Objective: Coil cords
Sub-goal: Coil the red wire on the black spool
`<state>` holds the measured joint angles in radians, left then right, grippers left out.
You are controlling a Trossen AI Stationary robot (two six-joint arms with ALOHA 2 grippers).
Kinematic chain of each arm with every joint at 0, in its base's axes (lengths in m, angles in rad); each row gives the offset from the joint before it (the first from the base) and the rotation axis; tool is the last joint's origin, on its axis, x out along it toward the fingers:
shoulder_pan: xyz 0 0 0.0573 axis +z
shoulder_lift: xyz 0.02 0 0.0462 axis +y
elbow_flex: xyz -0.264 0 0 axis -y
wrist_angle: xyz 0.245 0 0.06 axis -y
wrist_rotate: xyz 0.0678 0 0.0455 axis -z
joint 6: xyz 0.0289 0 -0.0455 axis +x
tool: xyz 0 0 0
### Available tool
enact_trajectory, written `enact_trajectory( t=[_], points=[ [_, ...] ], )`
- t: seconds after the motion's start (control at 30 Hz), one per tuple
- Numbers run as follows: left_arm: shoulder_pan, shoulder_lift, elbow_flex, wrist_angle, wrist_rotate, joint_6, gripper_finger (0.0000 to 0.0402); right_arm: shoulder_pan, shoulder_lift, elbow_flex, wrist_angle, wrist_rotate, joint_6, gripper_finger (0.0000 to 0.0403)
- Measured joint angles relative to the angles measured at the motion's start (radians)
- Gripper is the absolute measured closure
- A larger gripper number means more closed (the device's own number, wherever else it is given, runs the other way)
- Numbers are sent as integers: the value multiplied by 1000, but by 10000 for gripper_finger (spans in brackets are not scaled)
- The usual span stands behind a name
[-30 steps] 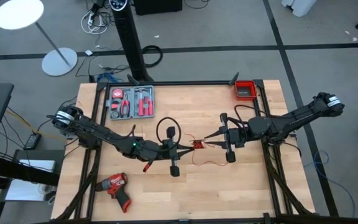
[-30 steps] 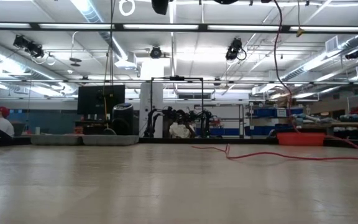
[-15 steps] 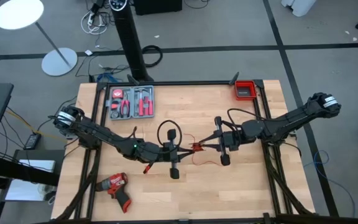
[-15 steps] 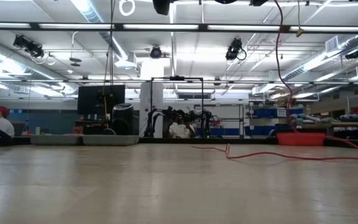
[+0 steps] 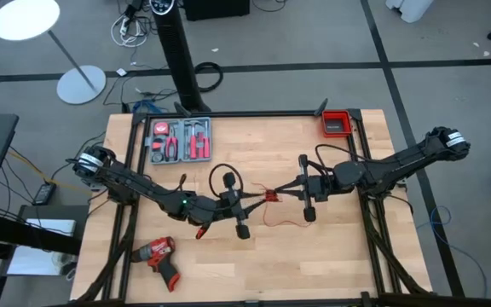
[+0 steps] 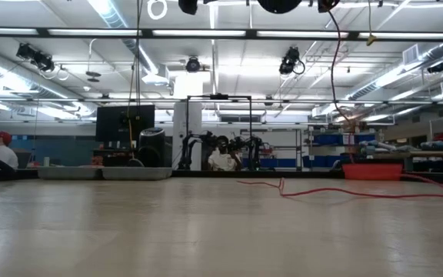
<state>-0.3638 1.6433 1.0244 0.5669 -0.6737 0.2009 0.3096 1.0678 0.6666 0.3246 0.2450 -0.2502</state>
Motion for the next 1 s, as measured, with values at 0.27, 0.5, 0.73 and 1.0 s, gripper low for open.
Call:
enact_trajectory(
  t=[0.27, 0.5, 0.73, 1.0],
  points=[
    [-5, -4, 3, 21, -18, -32, 251, 44, -73, -2, -28, 49, -29, 401],
    [16, 61, 3, 51, 38, -119, 251, 101, -114, -29, 92, 85, -138, 402],
    [73, 206, 3, 324, 109, -127, 250, 74, -106, -169, 467, 18, -172, 403],
    [94, 291, 37, 455, 168, -128, 250, 2, -105, -216, 596, -44, -178, 403]
  ],
)
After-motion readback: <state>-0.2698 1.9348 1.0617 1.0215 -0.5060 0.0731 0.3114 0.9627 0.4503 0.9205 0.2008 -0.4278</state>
